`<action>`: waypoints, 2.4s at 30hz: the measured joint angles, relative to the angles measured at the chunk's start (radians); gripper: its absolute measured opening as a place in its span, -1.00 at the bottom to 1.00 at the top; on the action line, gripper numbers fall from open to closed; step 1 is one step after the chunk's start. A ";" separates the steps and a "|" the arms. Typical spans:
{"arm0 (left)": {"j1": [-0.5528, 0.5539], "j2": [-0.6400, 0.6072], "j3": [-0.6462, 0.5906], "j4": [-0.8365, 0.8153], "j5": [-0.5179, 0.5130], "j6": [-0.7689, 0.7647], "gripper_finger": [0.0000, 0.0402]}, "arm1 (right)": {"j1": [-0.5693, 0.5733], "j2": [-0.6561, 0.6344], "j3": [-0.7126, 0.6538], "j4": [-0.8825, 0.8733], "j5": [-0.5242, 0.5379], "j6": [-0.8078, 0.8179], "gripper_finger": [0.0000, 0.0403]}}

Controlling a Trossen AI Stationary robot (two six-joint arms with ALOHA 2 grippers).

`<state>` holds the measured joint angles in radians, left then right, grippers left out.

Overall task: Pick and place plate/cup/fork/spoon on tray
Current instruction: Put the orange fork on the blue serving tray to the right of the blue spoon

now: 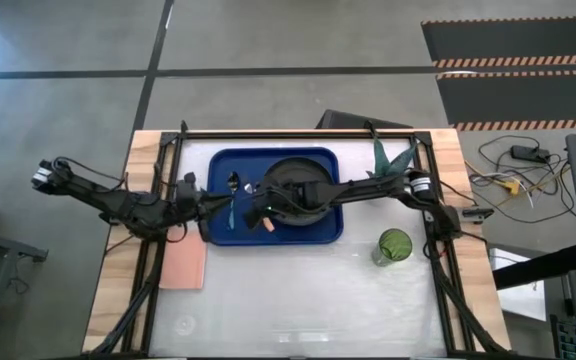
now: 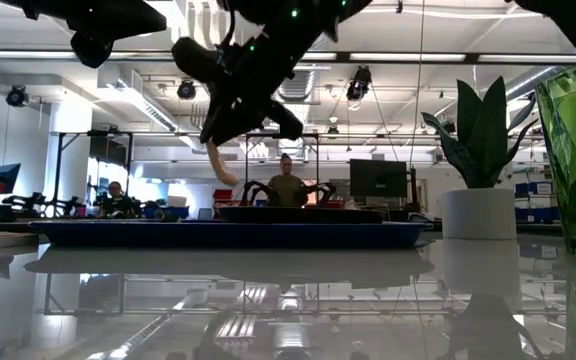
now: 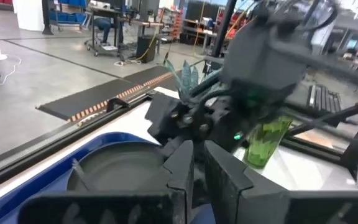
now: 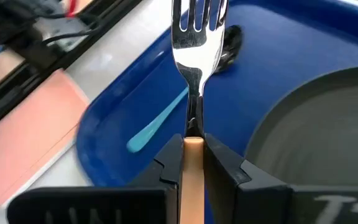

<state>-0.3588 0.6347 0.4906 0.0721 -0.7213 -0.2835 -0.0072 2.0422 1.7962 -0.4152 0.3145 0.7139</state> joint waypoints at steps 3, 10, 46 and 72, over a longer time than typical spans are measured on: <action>0.000 -0.035 -0.018 0.003 -0.003 -0.001 -0.90 | -0.020 0.023 0.000 0.045 0.008 0.001 -0.84; 0.000 -0.064 -0.057 0.059 -0.002 0.009 -0.90 | -0.037 0.091 0.000 0.201 -0.006 0.047 -0.84; 0.000 -0.066 -0.059 0.062 -0.001 0.011 -0.90 | -0.042 0.168 -0.001 0.265 0.011 0.046 -0.54; 0.000 0.050 -0.044 0.043 0.010 -0.002 -0.99 | 0.105 -0.276 -0.043 -0.146 -0.050 -0.445 -0.67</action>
<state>-0.3584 0.6847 0.4467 0.1147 -0.7113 -0.2859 0.0974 1.7658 1.7532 -0.5609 0.2649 0.2692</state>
